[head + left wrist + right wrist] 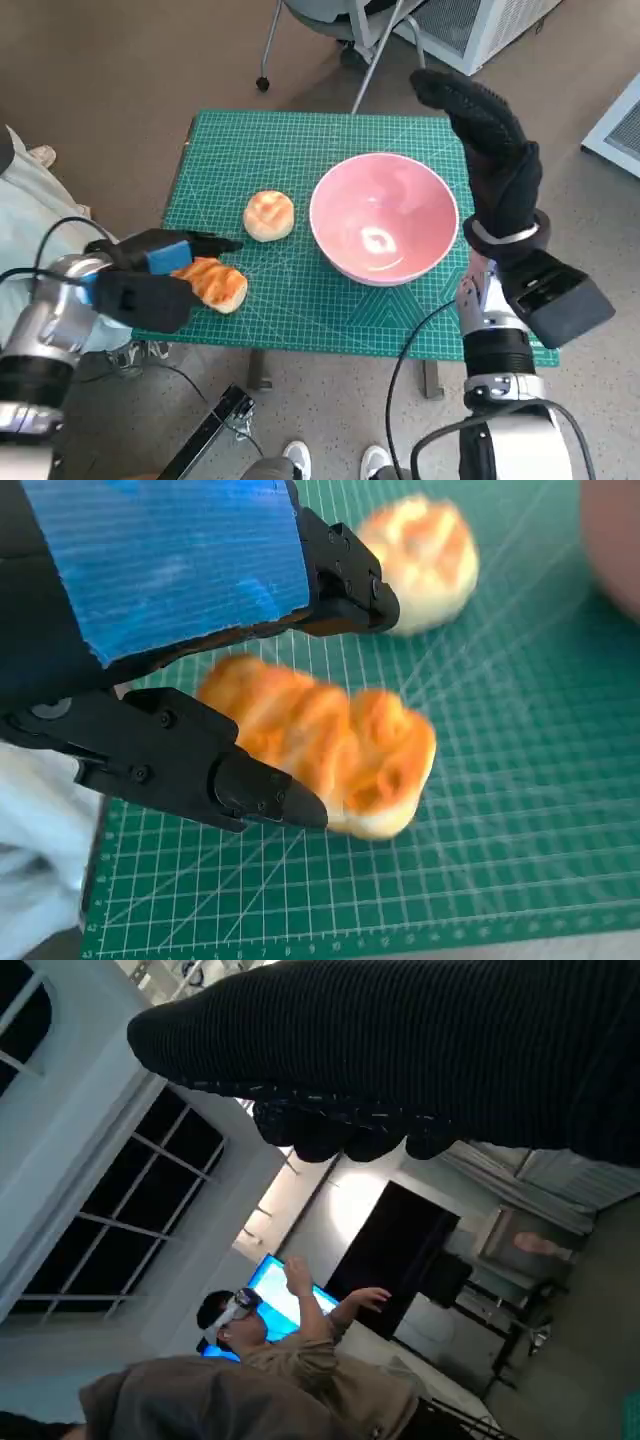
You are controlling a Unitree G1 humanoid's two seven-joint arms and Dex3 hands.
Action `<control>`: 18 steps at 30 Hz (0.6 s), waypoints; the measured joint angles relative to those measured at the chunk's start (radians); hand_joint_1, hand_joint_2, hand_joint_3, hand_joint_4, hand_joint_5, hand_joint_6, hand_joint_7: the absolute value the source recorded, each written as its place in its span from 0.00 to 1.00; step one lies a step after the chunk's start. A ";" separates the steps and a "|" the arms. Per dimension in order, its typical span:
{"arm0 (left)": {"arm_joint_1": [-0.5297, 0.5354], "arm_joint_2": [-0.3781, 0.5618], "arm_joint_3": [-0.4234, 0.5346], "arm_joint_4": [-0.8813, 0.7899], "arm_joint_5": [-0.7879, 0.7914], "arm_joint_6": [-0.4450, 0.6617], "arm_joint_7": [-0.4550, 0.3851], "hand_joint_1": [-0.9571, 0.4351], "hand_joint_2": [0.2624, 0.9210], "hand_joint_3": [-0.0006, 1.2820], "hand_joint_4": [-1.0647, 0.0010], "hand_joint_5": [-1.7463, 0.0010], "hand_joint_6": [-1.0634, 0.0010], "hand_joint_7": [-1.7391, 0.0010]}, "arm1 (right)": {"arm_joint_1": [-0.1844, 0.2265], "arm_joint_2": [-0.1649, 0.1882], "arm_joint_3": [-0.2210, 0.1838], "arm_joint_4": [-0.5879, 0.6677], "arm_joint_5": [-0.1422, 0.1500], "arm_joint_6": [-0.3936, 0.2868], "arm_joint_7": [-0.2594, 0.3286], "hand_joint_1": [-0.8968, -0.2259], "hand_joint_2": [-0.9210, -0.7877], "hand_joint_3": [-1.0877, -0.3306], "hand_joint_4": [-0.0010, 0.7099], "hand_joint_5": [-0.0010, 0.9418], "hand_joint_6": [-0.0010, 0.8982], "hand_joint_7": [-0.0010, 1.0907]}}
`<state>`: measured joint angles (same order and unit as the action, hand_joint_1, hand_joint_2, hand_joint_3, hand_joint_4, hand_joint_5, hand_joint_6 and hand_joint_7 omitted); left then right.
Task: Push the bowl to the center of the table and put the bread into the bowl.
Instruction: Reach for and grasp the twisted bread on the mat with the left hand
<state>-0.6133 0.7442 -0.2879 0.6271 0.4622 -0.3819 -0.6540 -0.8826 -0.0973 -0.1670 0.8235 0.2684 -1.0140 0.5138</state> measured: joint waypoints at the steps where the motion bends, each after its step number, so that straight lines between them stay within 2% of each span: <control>1: -0.006 -0.005 -0.010 0.013 0.008 0.000 0.003 0.58 0.83 0.01 0.72 0.99 0.60 0.98 | 0.000 -0.001 0.001 0.000 0.000 0.000 0.000 0.51 0.00 0.50 0.50 0.01 0.01 0.83; 6: -0.045 -0.021 -0.054 0.068 0.056 0.002 0.028 0.64 0.93 0.02 0.58 0.97 0.50 0.96 | 0.001 -0.004 0.003 -0.004 0.001 0.006 0.000 0.51 0.00 0.51 0.51 0.01 0.01 0.83; 7: -0.052 -0.022 -0.060 0.076 0.062 0.004 0.029 0.65 0.95 0.04 0.50 0.95 0.44 0.94 | 0.001 -0.004 0.004 -0.004 0.001 0.008 0.000 0.51 0.00 0.51 0.51 0.01 0.01 0.83; 8: -0.060 -0.024 -0.066 0.082 0.071 0.005 0.032 0.65 0.96 0.04 0.48 0.95 0.42 0.94 | 0.002 -0.004 0.004 -0.005 0.001 0.008 0.000 0.51 0.00 0.51 0.51 0.01 0.01 0.83; 9: -0.067 -0.026 -0.071 0.090 0.077 0.005 0.034 0.67 0.98 0.08 0.49 0.69 0.46 0.69 | 0.002 -0.004 0.005 -0.006 0.001 0.009 0.000 0.51 0.00 0.51 0.51 0.01 0.01 0.83; 10: -0.072 -0.026 -0.074 0.094 0.081 0.005 0.034 0.67 0.98 0.12 0.51 0.52 0.50 0.53 | 0.002 -0.004 0.006 -0.006 0.001 0.009 0.000 0.51 0.00 0.51 0.51 0.01 0.01 0.83; 12: -0.076 -0.023 -0.075 0.093 0.083 0.000 0.033 0.68 0.99 0.12 0.48 0.38 0.51 0.42 | 0.004 -0.004 0.006 -0.009 0.002 0.009 0.000 0.51 0.00 0.51 0.51 0.01 0.02 0.82; 14: -0.075 -0.013 -0.069 0.074 0.072 -0.010 0.024 0.68 1.00 0.11 0.46 0.31 0.48 0.39 | 0.007 -0.005 0.006 -0.012 0.003 0.009 0.000 0.51 0.00 0.51 0.51 0.01 0.02 0.82; 18: -0.049 0.011 -0.004 0.010 -0.026 -0.062 -0.006 0.69 1.00 0.09 0.46 0.21 0.39 0.43 | 0.015 -0.008 0.006 -0.020 0.004 0.013 0.000 0.51 0.00 0.51 0.51 0.01 0.02 0.82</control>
<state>-0.6622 0.7552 -0.2923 0.6371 0.4366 -0.4441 -0.6596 -0.8674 -0.1050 -0.1609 0.8036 0.2726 -1.0005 0.5137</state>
